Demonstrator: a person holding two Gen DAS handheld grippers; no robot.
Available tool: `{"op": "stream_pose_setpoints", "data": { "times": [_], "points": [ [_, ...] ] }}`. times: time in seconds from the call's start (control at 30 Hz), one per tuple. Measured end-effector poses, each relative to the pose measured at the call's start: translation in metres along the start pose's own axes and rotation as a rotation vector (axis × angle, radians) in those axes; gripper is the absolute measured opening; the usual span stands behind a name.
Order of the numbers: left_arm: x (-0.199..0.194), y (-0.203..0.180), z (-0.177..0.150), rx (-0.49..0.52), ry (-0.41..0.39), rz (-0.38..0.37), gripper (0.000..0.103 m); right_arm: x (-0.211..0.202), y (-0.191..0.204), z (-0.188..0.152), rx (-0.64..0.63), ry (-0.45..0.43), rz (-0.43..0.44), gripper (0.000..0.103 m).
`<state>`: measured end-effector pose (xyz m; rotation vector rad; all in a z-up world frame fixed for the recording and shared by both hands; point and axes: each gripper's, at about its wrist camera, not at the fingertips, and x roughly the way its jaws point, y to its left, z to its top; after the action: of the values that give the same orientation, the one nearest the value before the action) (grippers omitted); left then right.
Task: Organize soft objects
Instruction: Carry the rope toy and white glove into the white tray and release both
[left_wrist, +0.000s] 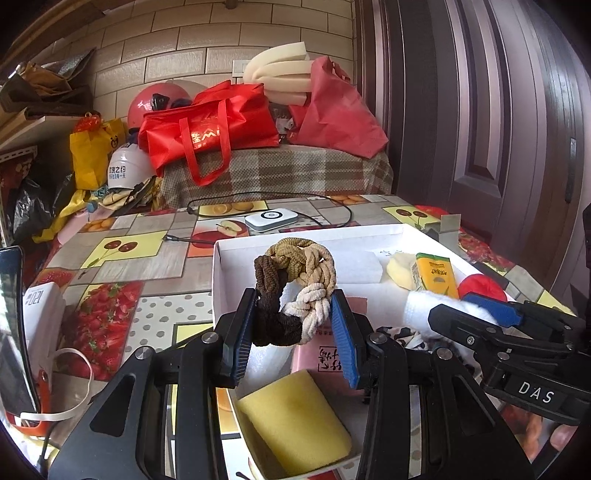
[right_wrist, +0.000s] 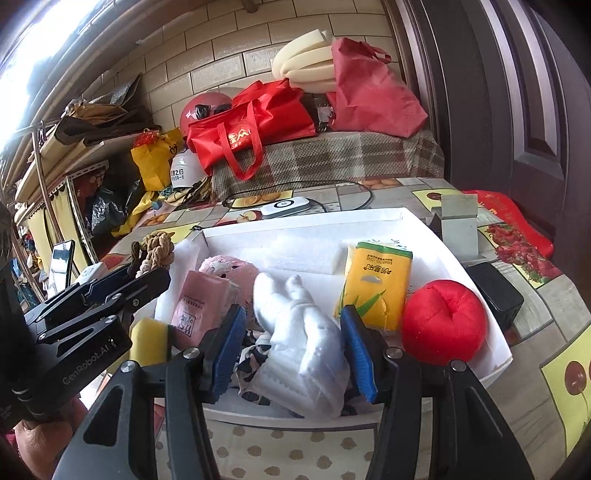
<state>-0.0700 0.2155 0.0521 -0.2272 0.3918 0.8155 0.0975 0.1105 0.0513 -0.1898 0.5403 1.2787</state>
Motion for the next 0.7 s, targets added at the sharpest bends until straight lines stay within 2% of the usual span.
{"op": "stream_pose_setpoints", "data": {
  "times": [0.17,0.43,0.47,0.53,0.6,0.63,0.67,0.7],
  "points": [
    [0.010,0.004,0.004,-0.013,0.017,-0.018,0.039,0.012,-0.006,0.005,0.037,0.020,0.013,0.054],
    [0.031,-0.001,0.012,0.023,0.035,-0.008,0.043,0.031,-0.004,0.013,0.037,0.027,-0.025,0.054],
    [0.034,-0.001,0.013,0.024,0.050,-0.010,0.047,0.034,-0.006,0.015,0.048,0.034,-0.032,0.054],
    [0.041,0.001,0.013,0.018,0.082,-0.020,0.049,0.040,-0.012,0.016,0.077,0.054,-0.049,0.054],
    [0.041,0.004,0.012,0.000,0.084,-0.018,0.056,0.042,-0.017,0.016,0.103,0.061,-0.060,0.054],
    [0.039,0.005,0.012,-0.007,0.077,-0.013,0.066,0.040,-0.019,0.016,0.111,0.055,-0.062,0.055],
    [0.037,0.005,0.012,-0.010,0.066,-0.011,0.075,0.038,-0.020,0.015,0.115,0.046,-0.064,0.060],
    [0.034,0.006,0.012,-0.017,0.047,-0.001,0.078,0.036,-0.021,0.015,0.118,0.039,-0.065,0.078]
  ]
}}
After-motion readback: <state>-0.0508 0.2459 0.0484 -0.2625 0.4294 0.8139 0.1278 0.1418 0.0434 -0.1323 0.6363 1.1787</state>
